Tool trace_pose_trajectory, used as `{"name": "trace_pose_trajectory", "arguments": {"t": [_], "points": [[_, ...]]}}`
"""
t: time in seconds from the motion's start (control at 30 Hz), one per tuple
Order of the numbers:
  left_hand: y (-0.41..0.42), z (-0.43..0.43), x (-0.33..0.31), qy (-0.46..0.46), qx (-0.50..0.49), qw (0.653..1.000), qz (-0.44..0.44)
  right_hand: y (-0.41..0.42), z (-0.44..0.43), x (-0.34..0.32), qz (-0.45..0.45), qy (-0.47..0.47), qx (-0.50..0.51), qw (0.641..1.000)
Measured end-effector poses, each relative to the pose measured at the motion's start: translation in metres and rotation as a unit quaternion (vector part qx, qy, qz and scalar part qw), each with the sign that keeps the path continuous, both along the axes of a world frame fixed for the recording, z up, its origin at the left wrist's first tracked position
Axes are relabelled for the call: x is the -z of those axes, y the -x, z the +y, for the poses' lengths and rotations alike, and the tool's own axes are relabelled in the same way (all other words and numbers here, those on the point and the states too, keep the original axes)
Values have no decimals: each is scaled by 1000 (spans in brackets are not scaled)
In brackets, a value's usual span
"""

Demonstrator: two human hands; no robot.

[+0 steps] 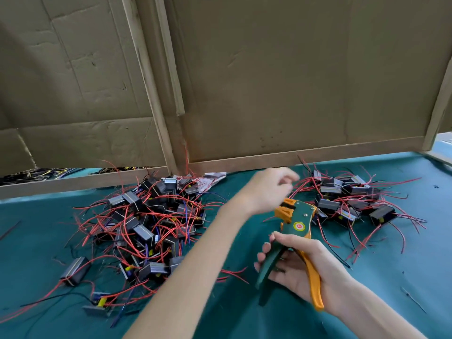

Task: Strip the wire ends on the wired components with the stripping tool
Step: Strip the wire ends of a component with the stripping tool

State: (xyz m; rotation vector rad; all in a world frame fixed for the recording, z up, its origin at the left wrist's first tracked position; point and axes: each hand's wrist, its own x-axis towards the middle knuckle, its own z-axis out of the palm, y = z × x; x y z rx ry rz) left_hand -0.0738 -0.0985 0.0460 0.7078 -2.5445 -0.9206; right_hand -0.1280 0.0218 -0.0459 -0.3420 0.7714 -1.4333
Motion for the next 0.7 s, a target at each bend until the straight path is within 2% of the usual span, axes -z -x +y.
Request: {"name": "trace_pose_trajectory", "arguments": {"t": [0.07,0.17,0.3,0.37,0.53,0.7], "points": [[-38,-29,7,77,-73,993,-55,-1,0,-3,-21,4,7,1000],[-94,-64,24,203,-191,950,-140,-3,-1,-3,-22,-2,13,1000],[-135,-89,41,240,-260,901,-251,-5,0,-7,-16,-15,19,1000],[-143,-95,42,255,-275,894,-244,-5,0,-7,-20,-15,22,999],[-149,-102,43,242,-309,911,-124,-3,1,-6,-28,-18,27,999],[-161,-110,41,276,-311,902,-119,-3,0,-6,-27,-18,27,999]]}}
